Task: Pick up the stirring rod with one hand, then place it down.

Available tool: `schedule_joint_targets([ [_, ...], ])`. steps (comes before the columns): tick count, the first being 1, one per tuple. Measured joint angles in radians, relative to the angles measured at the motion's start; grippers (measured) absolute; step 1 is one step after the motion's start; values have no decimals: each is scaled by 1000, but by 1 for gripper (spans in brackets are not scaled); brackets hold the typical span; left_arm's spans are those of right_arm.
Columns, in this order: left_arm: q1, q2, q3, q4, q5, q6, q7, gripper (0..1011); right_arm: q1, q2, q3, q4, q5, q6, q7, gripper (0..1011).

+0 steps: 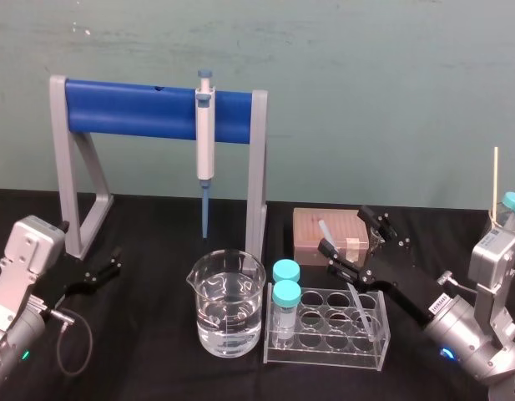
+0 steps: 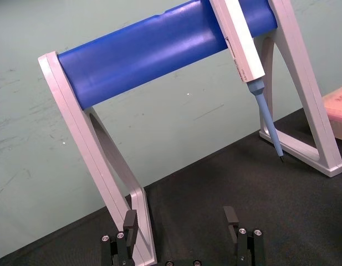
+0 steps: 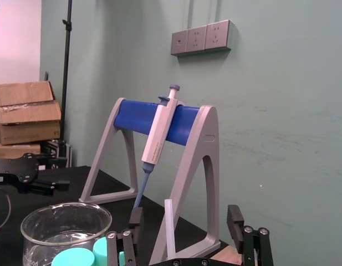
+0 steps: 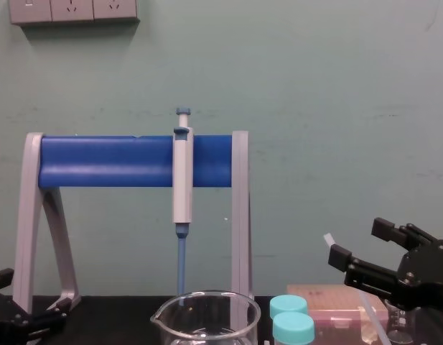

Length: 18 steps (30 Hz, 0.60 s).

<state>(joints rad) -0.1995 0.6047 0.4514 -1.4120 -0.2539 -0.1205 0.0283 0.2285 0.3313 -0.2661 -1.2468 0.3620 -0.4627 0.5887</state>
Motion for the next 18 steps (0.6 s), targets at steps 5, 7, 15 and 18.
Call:
schedule_joint_targets([
  [5,0,0,0,0,0,0,0,1000,0,0,0,0,0,0,0,1004],
  [7,0,0,0,0,0,0,0,1000,0,0,0,0,0,0,0,1004],
  [15,0,0,0,0,0,0,0,1000,-29,-8,24,-59,-29,-69,-46,1004],
  [18,0,0,0,0,0,0,0,1000,-52,-25,51,-92,-58,-127,-90,1004],
])
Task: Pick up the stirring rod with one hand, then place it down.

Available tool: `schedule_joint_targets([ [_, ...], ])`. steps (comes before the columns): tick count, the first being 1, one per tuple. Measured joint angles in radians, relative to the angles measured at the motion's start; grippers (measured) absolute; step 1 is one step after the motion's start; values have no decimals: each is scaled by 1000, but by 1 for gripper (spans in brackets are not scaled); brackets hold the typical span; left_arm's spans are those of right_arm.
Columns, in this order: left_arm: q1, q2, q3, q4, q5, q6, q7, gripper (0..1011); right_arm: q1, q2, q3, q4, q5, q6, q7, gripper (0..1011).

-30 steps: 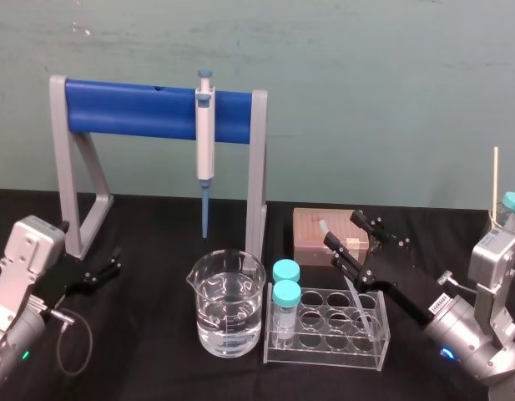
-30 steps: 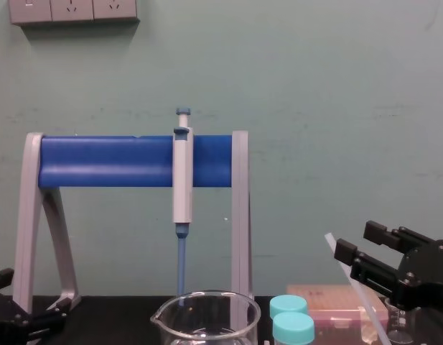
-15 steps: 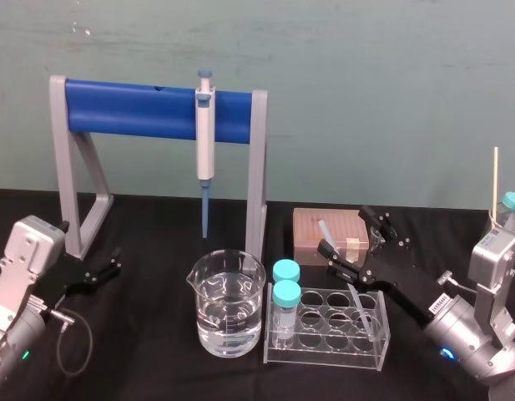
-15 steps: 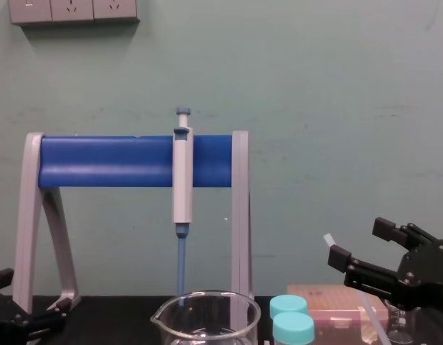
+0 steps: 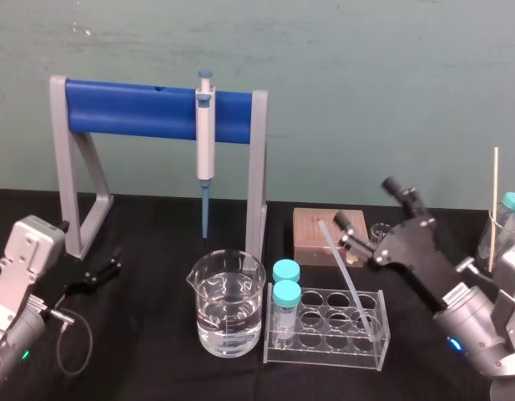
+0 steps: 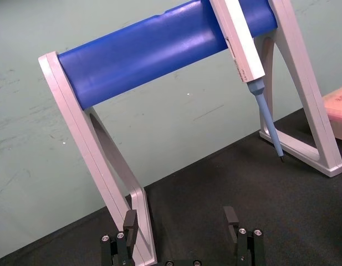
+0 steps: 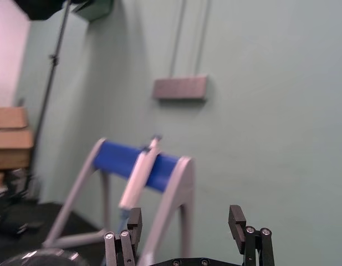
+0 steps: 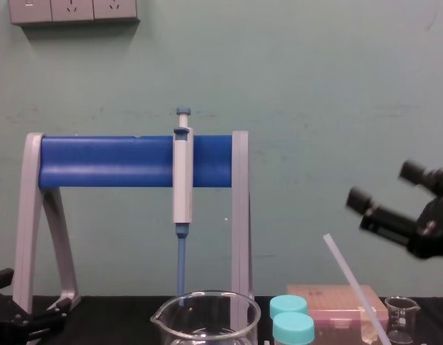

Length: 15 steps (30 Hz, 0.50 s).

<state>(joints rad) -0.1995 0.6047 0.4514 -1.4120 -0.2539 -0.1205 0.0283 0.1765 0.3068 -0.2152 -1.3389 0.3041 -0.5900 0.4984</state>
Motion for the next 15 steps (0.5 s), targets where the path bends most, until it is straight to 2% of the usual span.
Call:
schedule_joint_targets([
  [4,0,0,0,0,0,0,0,1000,-33,-23,41,-45,-48,-17,-75,1004],
  [5,0,0,0,0,0,0,0,1000,-48,-31,59,-64,-65,-3,-108,1004],
  [8,0,0,0,0,0,0,0,1000,-69,-42,84,-88,-79,37,-153,1004],
  [12,0,0,0,0,0,0,0,1000,-105,-63,128,-121,-87,144,-219,1004],
  [14,0,0,0,0,0,0,0,1000,-114,-67,138,-129,-82,185,-231,1004],
  [15,0,0,0,0,0,0,0,1001,-121,-70,146,-135,-78,223,-237,1004],
])
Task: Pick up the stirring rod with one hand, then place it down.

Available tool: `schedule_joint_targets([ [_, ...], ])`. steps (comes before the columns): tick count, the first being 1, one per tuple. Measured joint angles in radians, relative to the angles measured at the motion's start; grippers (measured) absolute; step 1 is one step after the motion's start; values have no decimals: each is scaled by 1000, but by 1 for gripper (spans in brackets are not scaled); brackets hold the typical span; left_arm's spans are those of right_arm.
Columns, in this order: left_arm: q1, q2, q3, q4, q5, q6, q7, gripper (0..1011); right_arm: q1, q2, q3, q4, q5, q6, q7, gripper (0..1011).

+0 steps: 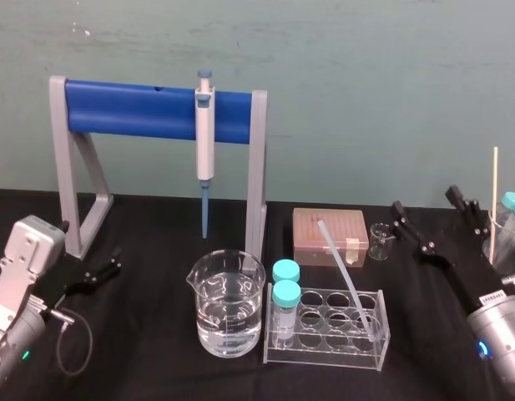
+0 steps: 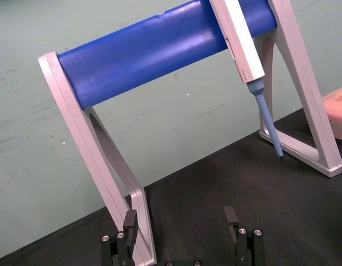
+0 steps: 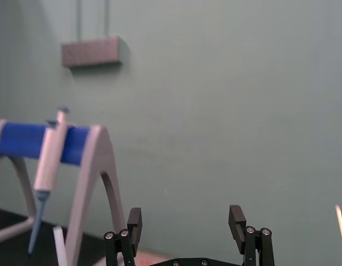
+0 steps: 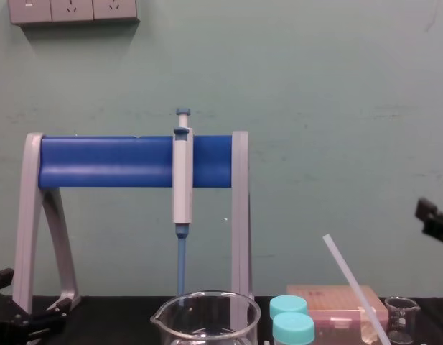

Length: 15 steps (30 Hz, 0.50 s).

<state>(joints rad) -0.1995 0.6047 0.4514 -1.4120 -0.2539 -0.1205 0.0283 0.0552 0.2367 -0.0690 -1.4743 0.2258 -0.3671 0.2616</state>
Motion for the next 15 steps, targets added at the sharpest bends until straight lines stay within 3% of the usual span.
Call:
schedule_joint_targets([
  [2,0,0,0,0,0,0,0,1001,-8,-3,7,-5,5,52,-3,1004],
  [8,0,0,0,0,0,0,0,1000,-8,-1,8,-6,26,137,9,1004],
  [15,0,0,0,0,0,0,0,1000,-8,0,7,-5,28,141,12,1004],
])
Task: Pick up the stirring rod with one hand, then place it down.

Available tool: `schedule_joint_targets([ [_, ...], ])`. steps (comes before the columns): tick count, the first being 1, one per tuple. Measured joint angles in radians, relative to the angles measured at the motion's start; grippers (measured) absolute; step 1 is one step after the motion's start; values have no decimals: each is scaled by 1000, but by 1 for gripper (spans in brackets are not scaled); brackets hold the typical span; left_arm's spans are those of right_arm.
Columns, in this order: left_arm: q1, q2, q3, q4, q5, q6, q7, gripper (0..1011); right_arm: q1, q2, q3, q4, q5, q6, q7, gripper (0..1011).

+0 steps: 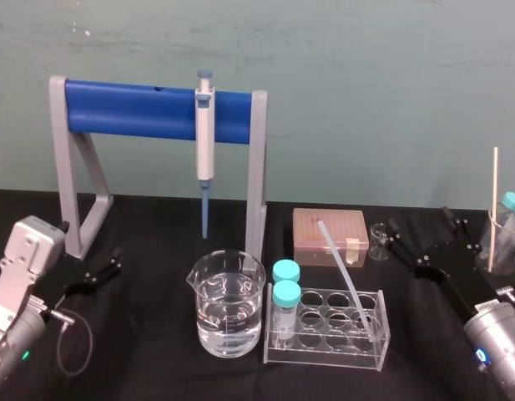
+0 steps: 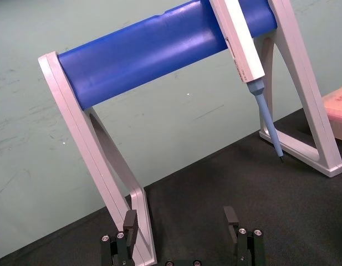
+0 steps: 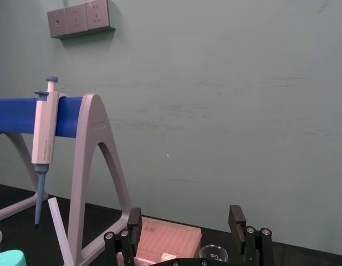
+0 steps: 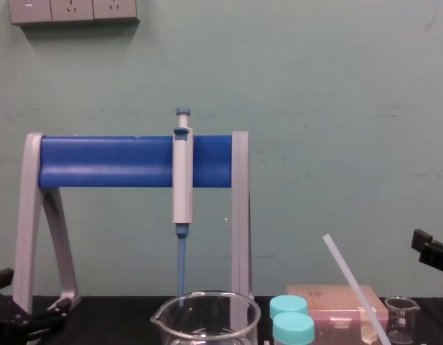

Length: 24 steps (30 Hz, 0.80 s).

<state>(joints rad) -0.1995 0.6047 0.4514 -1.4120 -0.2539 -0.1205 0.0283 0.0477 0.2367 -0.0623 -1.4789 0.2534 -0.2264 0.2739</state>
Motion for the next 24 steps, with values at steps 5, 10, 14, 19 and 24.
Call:
schedule_joint_targets([
  [5,0,0,0,0,0,0,0,1000,0,0,0,0,-1,-3,0,1004],
  [10,0,0,0,0,0,0,0,1000,-1,1,0,0,-2,-5,0,1004],
  [14,0,0,0,0,0,0,0,1000,-1,1,0,0,-2,-6,0,1004],
  [19,0,0,0,0,0,0,0,1000,-1,1,0,0,-3,-7,0,1004],
  [24,0,0,0,0,0,0,0,1000,-1,1,0,0,-3,-7,-1,1004],
])
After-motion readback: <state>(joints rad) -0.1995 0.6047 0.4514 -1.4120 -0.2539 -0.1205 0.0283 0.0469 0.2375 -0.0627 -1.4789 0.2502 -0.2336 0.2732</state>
